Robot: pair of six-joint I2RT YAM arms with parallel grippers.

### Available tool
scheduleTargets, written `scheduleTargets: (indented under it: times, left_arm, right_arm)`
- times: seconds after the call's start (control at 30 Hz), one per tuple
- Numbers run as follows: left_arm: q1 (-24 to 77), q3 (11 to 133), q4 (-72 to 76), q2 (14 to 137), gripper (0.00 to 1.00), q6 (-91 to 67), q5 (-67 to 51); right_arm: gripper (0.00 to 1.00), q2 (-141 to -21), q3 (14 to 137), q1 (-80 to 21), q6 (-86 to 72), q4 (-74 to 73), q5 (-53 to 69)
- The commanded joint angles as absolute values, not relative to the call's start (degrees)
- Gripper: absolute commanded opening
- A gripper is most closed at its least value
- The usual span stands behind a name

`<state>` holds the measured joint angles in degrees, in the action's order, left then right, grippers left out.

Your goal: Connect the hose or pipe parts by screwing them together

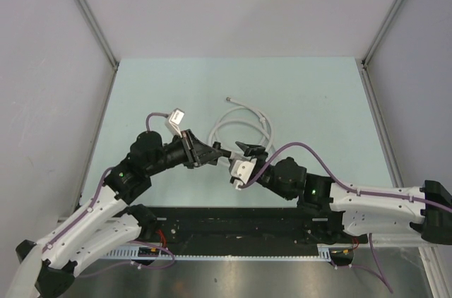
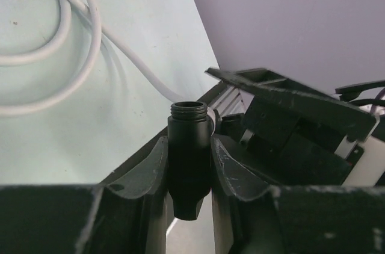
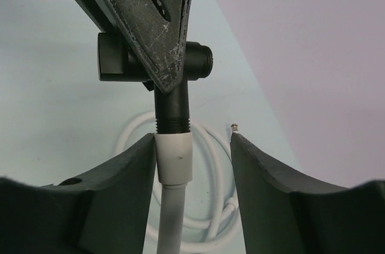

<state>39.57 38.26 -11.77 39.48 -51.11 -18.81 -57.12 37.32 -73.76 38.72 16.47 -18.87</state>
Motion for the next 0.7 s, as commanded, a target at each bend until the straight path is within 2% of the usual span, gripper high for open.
scheduleTargets:
  times: [0.0,0.13,0.23,0.27,0.37,0.5,0.67]
  left_arm:
    - [39.2,42.1,-9.05,38.5,0.0,-58.71,-21.8]
    - [39.2,42.1,-9.14,37.62,0.0,-59.59,-21.8]
    - [39.2,42.27,-9.14,37.79,0.01,-59.59,-22.32]
    - [39.2,42.45,-9.23,37.97,0.0,-59.15,-22.67]
    - [39.2,43.41,-9.05,38.5,0.0,-51.8,-23.82]
    - [39.2,43.25,-6.95,37.27,0.0,-30.36,-23.03]
    - [39.11,32.62,12.02,32.96,0.0,-11.71,-24.88]
  right_arm:
    - [0.55,-59.15,37.44,-74.27,41.58,22.85,-21.53]
    - [0.49,-60.47,37.44,-74.18,41.4,23.38,-21.44]
    - [0.29,-60.91,37.44,-74.0,40.79,23.38,-21.36]
    - [0.17,-60.91,37.53,-73.83,40.09,23.12,-20.84]
    - [0.0,-59.08,38.76,-71.56,34.23,18.56,-13.65]
    - [0.0,-57.4,39.29,-66.37,26.47,16.09,2.32]
    - [0.0,-58.01,39.29,-58.99,19.44,13.98,15.61]
